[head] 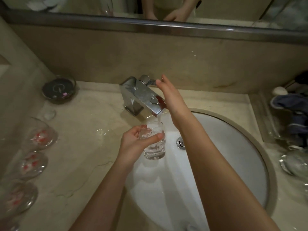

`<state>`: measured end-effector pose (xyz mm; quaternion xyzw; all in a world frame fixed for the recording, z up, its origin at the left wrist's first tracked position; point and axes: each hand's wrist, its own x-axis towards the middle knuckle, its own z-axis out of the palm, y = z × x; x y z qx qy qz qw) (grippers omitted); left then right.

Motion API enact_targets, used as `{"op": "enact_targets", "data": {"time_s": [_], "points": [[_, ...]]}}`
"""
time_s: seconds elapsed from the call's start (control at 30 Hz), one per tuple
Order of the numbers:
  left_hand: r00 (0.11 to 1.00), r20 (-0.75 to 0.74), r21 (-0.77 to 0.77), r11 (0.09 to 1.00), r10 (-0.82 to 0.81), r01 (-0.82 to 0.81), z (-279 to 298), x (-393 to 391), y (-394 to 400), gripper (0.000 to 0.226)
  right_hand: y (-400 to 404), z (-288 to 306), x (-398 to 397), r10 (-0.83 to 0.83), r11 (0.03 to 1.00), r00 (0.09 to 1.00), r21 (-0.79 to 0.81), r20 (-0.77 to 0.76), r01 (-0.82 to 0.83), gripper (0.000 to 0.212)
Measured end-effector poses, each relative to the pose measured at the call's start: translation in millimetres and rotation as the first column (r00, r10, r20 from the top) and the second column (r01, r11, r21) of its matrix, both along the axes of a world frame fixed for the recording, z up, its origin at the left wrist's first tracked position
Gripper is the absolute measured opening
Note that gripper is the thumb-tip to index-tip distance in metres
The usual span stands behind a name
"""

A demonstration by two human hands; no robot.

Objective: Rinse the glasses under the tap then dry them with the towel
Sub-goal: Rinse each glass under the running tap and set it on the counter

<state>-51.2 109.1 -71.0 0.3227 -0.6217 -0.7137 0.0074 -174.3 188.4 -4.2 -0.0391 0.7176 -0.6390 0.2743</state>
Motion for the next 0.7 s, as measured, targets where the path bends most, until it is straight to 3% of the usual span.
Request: {"op": "enact_targets", "data": {"time_s": [0.13, 0.3, 0.53, 0.6, 0.7], "points": [[1.0, -0.009, 0.001, 1.0, 0.015, -0.015, 2, 3, -1, 0.038, 2, 0, 0, -0.028, 0.999, 1.0, -0.023, 0.004, 0.028, 0.054], [1.0, 0.003, -0.006, 1.0, 0.03, -0.03, 0, 3, -2, 0.069, 3, 0, 6, -0.037, 0.999, 0.999, 0.014, -0.022, 0.038, 0.053], [0.999, -0.002, -0.014, 0.999, 0.04, -0.04, 2, 5, -1, 0.032, 3, -4, 15, -0.001, 1.0, 0.999, -0.009, -0.041, 0.001, 0.054], [0.999, 0.018, 0.023, 0.999, 0.03, -0.03, 5, 7, -2, 0.044, 11, -3, 21, -0.037, 0.997, 0.999, -0.068, -0.007, 0.037, 0.052], [0.998, 0.07, 0.126, 0.992, -0.011, 0.002, 10, 12, -5, 0.062, 35, -19, 48, -0.209, 0.965, 0.975, -0.148, 0.076, 0.219, 0.051]]}}
